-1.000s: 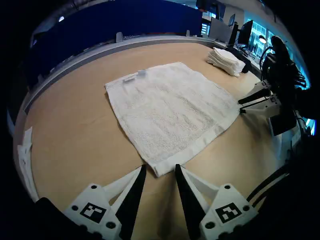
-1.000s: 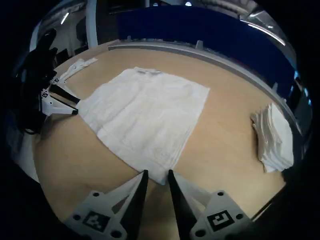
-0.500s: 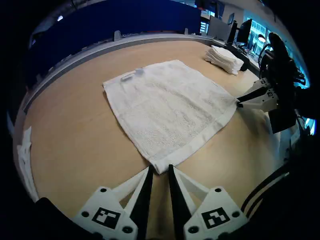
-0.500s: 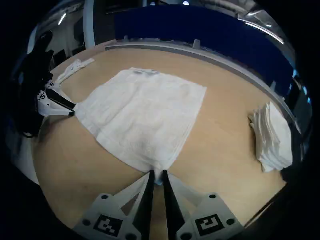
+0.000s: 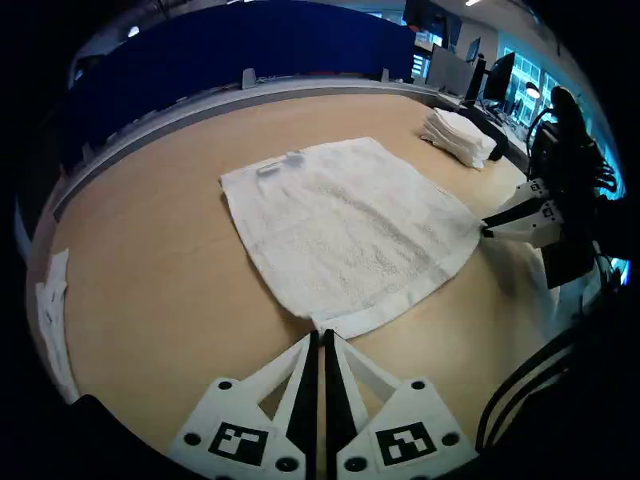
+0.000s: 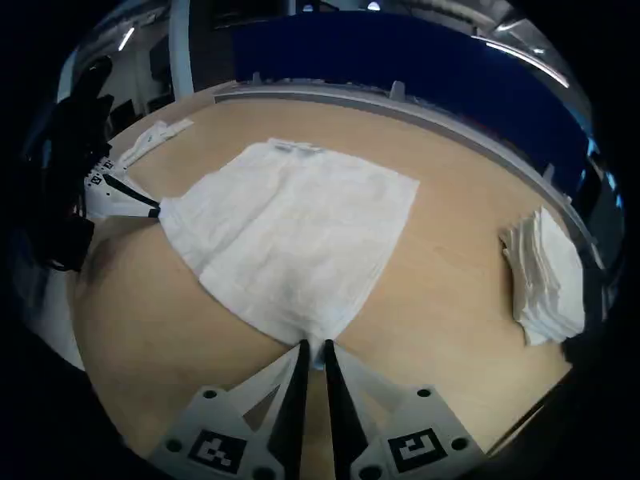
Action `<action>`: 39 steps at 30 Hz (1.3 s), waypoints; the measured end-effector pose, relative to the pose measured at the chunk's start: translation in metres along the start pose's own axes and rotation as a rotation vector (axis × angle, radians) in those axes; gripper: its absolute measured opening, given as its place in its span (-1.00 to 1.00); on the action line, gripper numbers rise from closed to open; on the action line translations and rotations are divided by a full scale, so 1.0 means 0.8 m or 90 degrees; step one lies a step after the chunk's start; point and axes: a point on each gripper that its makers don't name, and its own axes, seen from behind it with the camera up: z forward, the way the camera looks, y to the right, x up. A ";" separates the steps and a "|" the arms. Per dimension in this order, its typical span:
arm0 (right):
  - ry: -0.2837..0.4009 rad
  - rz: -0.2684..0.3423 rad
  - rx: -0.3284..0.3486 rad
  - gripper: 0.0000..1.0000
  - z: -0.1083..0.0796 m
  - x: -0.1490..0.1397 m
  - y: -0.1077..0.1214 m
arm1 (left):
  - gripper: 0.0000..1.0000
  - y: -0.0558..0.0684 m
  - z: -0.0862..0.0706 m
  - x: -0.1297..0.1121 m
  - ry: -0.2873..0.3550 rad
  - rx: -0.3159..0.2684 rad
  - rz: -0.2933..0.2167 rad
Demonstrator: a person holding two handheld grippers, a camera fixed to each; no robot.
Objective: Fold towel
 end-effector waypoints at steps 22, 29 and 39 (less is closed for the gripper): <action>0.012 -0.015 0.009 -0.72 -0.050 0.043 0.001 | -0.91 0.006 -0.057 0.023 0.015 -0.001 -0.050; 0.026 -0.012 0.017 -0.72 -0.085 0.066 -0.001 | -0.91 0.010 -0.093 0.041 0.032 -0.008 -0.087; 0.018 -0.015 0.017 -0.72 -0.110 0.072 0.002 | -0.91 0.021 -0.114 0.050 0.044 -0.020 -0.132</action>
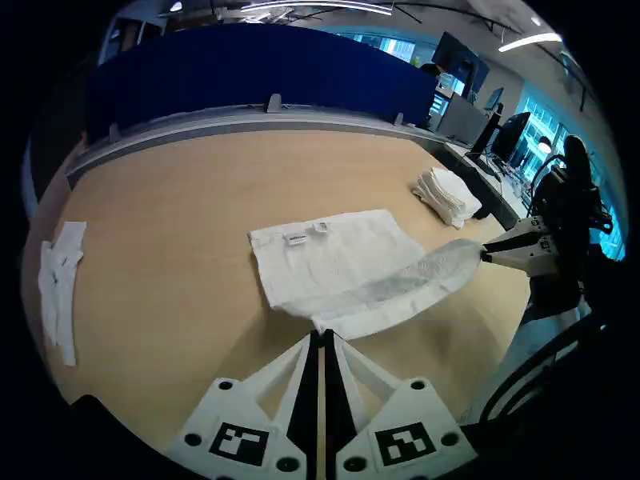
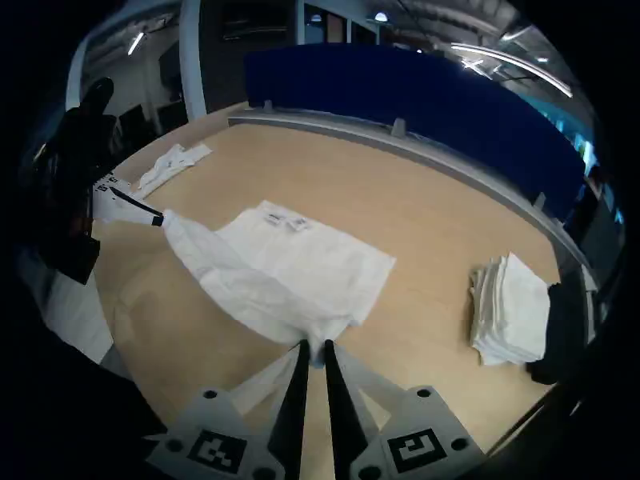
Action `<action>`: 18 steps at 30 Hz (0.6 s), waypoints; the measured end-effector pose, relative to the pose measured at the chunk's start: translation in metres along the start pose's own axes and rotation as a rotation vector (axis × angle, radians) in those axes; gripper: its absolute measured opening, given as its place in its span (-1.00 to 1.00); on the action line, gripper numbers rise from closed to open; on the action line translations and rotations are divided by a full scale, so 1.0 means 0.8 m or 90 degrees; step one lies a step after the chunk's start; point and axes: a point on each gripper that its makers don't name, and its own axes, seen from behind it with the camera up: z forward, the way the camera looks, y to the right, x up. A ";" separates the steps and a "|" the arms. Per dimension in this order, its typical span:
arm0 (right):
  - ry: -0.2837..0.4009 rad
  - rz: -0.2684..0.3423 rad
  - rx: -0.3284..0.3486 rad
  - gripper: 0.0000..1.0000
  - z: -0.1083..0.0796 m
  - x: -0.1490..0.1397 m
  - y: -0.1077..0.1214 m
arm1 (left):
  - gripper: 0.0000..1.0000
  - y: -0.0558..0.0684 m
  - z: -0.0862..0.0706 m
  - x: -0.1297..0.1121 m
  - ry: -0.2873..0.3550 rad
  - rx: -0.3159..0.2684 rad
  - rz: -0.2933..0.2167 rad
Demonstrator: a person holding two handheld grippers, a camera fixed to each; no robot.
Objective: Fold towel
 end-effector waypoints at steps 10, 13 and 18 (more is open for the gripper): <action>-0.014 -0.014 -0.008 -0.72 0.016 0.020 0.020 | -0.91 -0.009 0.015 0.034 0.019 0.009 -0.012; -0.016 -0.020 -0.009 -0.72 0.028 0.033 0.030 | -0.91 -0.017 0.024 0.048 0.024 0.016 -0.018; -0.024 -0.022 -0.009 -0.72 0.054 0.052 0.049 | -0.91 -0.032 0.044 0.066 0.029 0.027 -0.037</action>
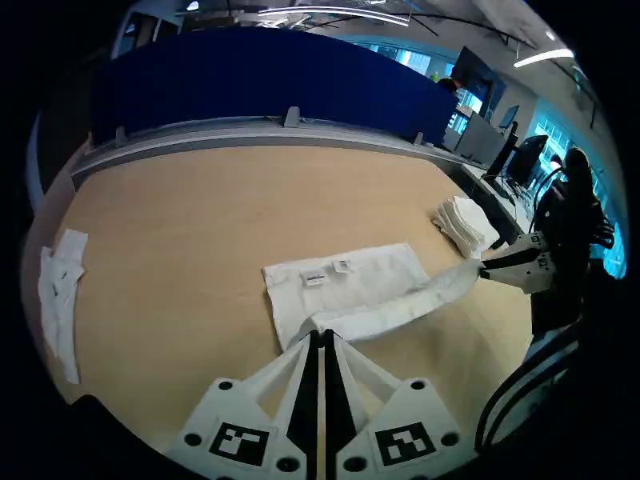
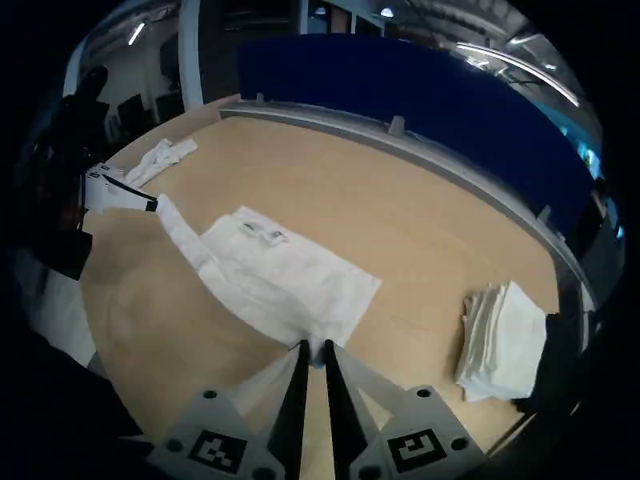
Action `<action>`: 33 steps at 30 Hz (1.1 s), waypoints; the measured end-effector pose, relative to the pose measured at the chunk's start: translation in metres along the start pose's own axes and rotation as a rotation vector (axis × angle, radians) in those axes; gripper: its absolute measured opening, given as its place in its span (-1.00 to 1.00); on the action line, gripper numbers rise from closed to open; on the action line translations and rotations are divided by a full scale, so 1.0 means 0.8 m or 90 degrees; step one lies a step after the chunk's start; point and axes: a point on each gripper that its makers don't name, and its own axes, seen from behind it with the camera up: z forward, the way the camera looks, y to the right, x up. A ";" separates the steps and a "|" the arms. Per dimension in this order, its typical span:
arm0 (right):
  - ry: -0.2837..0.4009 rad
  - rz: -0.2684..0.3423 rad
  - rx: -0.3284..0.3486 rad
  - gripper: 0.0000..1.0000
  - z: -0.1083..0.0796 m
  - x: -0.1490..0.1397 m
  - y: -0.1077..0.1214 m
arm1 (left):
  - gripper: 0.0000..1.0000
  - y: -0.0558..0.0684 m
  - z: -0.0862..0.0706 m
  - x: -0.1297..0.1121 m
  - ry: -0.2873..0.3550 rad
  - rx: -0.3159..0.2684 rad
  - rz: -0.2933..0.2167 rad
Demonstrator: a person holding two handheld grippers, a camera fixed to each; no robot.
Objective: Fold towel
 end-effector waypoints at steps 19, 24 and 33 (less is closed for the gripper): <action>-0.051 0.034 0.008 -0.71 0.087 -0.004 0.030 | -0.91 -0.044 0.089 -0.007 -0.038 0.038 -0.031; -0.049 0.040 0.003 -0.66 0.097 -0.006 0.034 | -0.91 -0.050 0.099 -0.011 -0.045 0.042 -0.035; -0.040 0.041 -0.013 -0.60 0.117 0.004 0.044 | -0.89 -0.065 0.118 -0.011 -0.052 0.061 -0.030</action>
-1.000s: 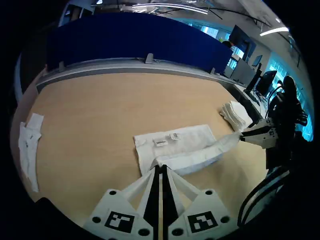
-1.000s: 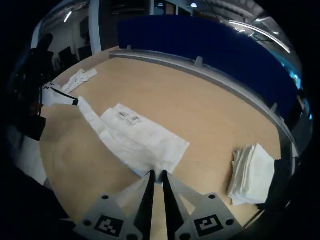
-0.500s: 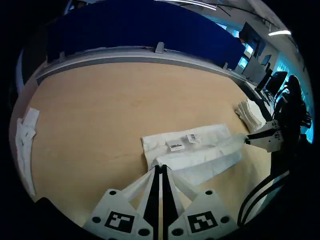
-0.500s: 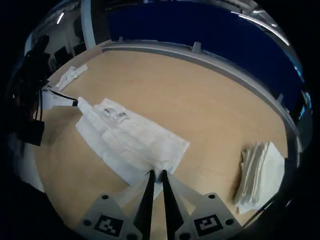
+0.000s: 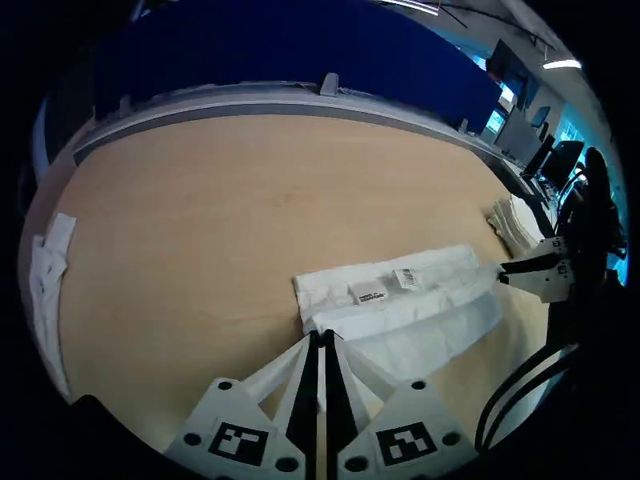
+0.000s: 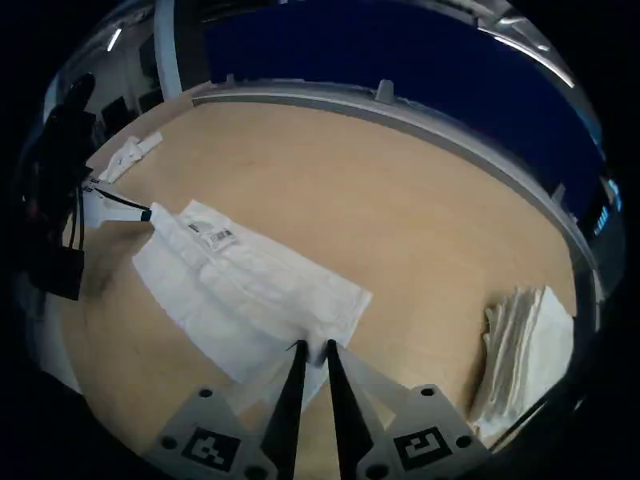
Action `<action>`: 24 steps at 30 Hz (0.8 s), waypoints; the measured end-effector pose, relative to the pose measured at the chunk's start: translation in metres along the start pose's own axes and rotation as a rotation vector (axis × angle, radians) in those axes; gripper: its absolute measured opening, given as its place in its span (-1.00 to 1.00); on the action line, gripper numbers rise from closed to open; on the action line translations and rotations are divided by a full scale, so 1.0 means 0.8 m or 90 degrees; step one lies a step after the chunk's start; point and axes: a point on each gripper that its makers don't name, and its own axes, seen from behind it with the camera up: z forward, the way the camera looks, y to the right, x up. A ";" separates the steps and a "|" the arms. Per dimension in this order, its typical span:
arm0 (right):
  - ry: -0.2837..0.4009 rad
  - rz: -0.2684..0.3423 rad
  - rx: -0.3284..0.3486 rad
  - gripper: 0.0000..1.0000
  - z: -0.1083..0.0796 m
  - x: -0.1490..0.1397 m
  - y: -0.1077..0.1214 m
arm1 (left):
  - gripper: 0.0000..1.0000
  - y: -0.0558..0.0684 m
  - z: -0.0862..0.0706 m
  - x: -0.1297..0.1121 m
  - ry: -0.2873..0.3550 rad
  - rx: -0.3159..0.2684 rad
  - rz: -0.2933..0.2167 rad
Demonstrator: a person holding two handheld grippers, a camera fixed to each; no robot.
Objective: Fold towel
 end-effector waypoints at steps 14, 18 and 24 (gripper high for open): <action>0.018 0.004 -0.051 0.14 0.015 0.014 0.026 | -0.41 -0.017 0.017 0.012 0.005 0.029 0.011; 0.024 0.003 -0.076 0.30 0.019 0.018 0.039 | -0.07 -0.026 0.018 0.020 0.011 0.042 0.016; 0.042 0.007 -0.116 0.59 0.019 0.030 0.056 | 0.38 -0.032 0.017 0.028 0.020 0.056 0.031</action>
